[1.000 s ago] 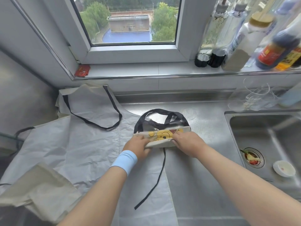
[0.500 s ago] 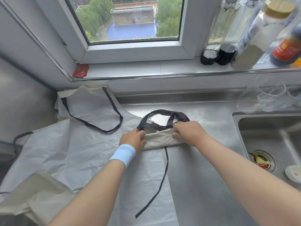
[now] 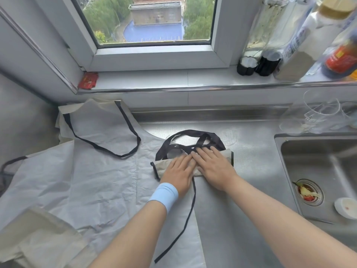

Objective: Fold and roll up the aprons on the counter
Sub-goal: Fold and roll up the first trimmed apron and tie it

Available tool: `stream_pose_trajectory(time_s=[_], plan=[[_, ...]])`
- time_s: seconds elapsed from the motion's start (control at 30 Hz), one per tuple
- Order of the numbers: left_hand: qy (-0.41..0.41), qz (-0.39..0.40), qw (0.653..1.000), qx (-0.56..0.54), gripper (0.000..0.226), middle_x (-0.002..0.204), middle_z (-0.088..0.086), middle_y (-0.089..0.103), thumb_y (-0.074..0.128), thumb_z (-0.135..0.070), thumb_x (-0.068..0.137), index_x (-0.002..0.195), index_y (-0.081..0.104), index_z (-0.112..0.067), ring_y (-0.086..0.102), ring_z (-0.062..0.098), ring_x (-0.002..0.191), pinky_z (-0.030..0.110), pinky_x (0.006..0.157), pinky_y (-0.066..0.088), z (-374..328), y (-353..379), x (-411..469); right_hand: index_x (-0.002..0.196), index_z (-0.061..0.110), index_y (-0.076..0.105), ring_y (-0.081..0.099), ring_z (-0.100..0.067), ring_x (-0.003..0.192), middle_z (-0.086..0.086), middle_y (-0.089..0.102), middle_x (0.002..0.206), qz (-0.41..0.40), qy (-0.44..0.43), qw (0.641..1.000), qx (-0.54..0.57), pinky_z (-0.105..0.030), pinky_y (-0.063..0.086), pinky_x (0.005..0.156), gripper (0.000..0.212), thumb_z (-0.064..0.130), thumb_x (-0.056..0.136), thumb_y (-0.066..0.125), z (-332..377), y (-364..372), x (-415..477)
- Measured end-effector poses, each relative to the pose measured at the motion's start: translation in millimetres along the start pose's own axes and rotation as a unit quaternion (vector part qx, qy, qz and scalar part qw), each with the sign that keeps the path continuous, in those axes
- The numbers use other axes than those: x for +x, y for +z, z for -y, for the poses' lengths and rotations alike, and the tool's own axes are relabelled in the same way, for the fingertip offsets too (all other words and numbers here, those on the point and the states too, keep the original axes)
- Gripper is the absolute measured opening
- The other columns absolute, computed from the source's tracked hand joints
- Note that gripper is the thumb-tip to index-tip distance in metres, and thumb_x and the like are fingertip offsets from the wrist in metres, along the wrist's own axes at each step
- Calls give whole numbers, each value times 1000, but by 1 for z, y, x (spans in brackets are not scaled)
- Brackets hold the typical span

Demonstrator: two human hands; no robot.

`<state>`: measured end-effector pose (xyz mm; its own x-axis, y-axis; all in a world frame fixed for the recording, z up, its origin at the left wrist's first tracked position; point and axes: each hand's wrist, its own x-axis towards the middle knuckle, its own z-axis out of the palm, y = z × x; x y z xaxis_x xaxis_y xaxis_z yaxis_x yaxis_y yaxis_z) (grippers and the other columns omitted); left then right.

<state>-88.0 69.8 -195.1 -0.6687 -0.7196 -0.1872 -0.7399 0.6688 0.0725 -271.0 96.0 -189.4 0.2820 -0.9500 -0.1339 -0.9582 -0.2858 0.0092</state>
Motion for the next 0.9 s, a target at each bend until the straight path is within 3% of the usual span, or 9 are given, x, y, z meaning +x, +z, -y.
stream_pose_trajectory(time_s=[0.13,0.27,0.37,0.47,0.53,0.63,0.77,0.83,0.9], plan=[[-20,36,999,1,57,149,3,44,28,-48,94,147,38,-29,41,25,137,45,113,28,17,7,-9,157,35,12,21,-30,148,-9,27,160,73,54,993,73,-41,-3,120,68,56,93,3,-14,5,-14],[-47,57,997,-9,63,163,-1,2,-2,-52,91,153,3,-38,-1,20,150,36,118,-8,34,3,-23,156,38,3,13,-27,149,-5,19,162,70,63,991,94,-40,-4,122,69,52,89,-6,-18,7,-16],[-62,66,996,-16,71,163,0,0,-13,-52,84,153,-1,-39,-5,19,150,31,116,-14,41,-1,-31,156,35,12,18,-26,147,-3,26,158,50,62,990,115,-40,-2,123,69,46,91,-4,-18,8,-15],[-89,49,995,-23,71,160,3,19,-2,-49,87,152,22,-36,9,24,149,33,117,-7,40,-5,-33,154,34,23,25,-27,143,-5,31,153,56,70,988,122,-40,3,122,59,35,97,9,-21,11,-14],[-92,-4,996,16,50,143,6,44,30,-42,89,132,53,-34,36,29,134,39,108,18,33,-8,-29,148,34,37,31,-31,140,-9,34,150,30,72,990,121,-44,17,120,55,21,97,21,-23,7,-17],[-78,-45,994,59,26,111,1,51,72,-24,73,97,64,-31,47,25,95,36,75,33,22,-22,-19,107,25,65,55,-30,102,-9,56,117,-61,22,995,82,-38,44,83,47,10,81,28,-10,-13,-18],[-61,8,998,23,40,119,0,46,49,-13,88,123,47,-30,43,25,108,34,82,38,13,-30,-13,97,22,59,46,-22,86,0,50,96,-27,-14,997,73,-36,45,69,12,29,88,56,3,-21,-17],[-76,16,997,11,36,121,-1,46,48,-34,89,124,45,-30,42,24,110,37,85,39,12,-31,-18,104,23,58,48,-20,94,1,51,102,14,-7,998,64,-38,47,72,33,50,84,59,3,-20,-18],[-82,27,996,4,45,119,-3,45,49,-54,84,121,45,-30,41,23,109,39,86,40,12,-29,-21,100,21,61,54,-22,91,0,54,98,18,-9,999,49,-37,47,63,30,45,84,66,4,-22,-19]])
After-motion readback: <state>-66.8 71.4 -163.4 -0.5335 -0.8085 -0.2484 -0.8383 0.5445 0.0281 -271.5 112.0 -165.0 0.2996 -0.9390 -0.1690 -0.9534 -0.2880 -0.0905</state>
